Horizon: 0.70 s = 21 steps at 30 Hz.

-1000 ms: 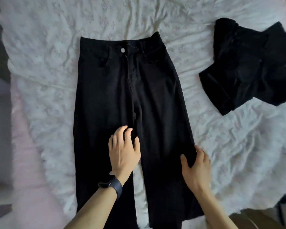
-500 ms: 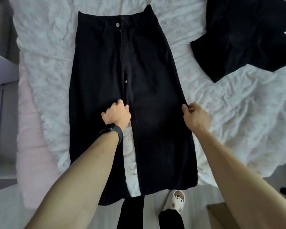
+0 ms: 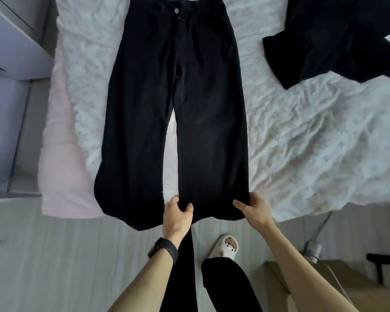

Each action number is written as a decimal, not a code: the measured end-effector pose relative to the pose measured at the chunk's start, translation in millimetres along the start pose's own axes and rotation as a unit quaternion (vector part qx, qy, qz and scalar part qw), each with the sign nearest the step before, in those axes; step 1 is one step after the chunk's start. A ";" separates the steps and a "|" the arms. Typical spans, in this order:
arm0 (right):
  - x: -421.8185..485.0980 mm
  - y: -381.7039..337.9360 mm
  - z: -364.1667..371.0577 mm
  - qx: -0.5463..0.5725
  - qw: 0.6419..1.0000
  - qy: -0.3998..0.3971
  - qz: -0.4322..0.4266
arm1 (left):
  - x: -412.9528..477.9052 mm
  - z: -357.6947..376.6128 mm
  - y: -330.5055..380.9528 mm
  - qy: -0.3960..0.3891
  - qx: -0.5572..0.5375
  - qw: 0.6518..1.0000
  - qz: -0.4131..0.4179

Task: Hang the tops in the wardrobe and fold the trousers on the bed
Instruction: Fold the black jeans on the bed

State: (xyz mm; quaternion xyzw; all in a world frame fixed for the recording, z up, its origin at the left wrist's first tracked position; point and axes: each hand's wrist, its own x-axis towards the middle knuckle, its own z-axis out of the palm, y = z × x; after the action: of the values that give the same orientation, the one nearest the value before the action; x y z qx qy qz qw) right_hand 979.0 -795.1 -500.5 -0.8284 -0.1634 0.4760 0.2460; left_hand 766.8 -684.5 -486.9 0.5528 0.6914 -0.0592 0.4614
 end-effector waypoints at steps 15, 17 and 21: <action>-36.3 108.8 18.2 -0.104 0.991 -0.076 0.022 | -23.1 8.9 -111.2 -0.188 0.002 0.982 -0.012; -41.5 120.3 22.8 -0.085 0.994 -0.064 0.040 | -25.8 12.2 -120.5 -0.188 -0.054 0.980 -0.027; -61.5 143.3 37.5 -0.058 0.996 -0.040 0.050 | -40.2 21.8 -136.1 -0.202 -0.074 0.976 -0.023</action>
State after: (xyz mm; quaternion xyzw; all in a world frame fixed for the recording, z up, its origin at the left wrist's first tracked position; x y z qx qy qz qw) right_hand 921.3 -935.1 -553.6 -0.8286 -0.1589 0.5103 0.1664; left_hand 666.4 -777.9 -529.3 0.4778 0.5984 -0.1288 0.6301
